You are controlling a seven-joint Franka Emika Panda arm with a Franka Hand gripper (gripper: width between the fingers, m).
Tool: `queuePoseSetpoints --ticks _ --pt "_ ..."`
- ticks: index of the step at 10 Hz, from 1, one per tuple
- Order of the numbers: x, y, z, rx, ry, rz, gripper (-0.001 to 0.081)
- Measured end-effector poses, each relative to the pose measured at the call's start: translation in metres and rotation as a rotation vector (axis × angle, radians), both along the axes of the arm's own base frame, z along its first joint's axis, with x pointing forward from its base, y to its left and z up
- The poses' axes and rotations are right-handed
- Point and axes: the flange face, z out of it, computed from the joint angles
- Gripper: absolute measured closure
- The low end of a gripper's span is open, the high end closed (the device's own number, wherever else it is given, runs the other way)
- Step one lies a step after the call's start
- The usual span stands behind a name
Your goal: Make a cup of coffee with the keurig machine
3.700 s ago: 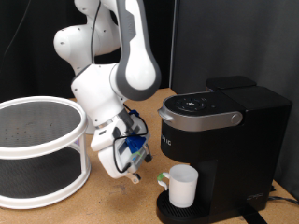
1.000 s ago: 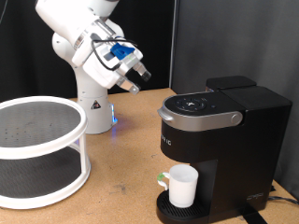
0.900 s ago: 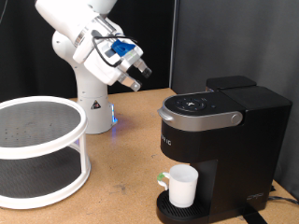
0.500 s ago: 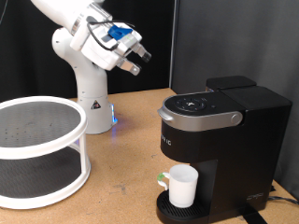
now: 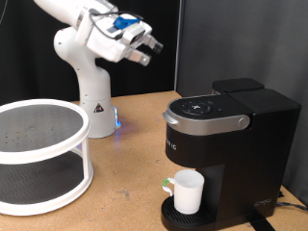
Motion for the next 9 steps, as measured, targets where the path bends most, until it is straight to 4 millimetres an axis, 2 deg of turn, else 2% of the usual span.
queuePoseSetpoints --ticks 2,5,7,9 --pt "0.011 0.015 0.02 -0.123 -0.032 0.078 0.0003" --pt "0.033 0.044 0.04 -0.291 0.044 0.161 0.0003" --pt "0.054 0.054 0.043 -0.304 0.122 0.129 0.0003" --pt "0.053 0.056 0.043 -0.319 0.092 0.164 0.0003"
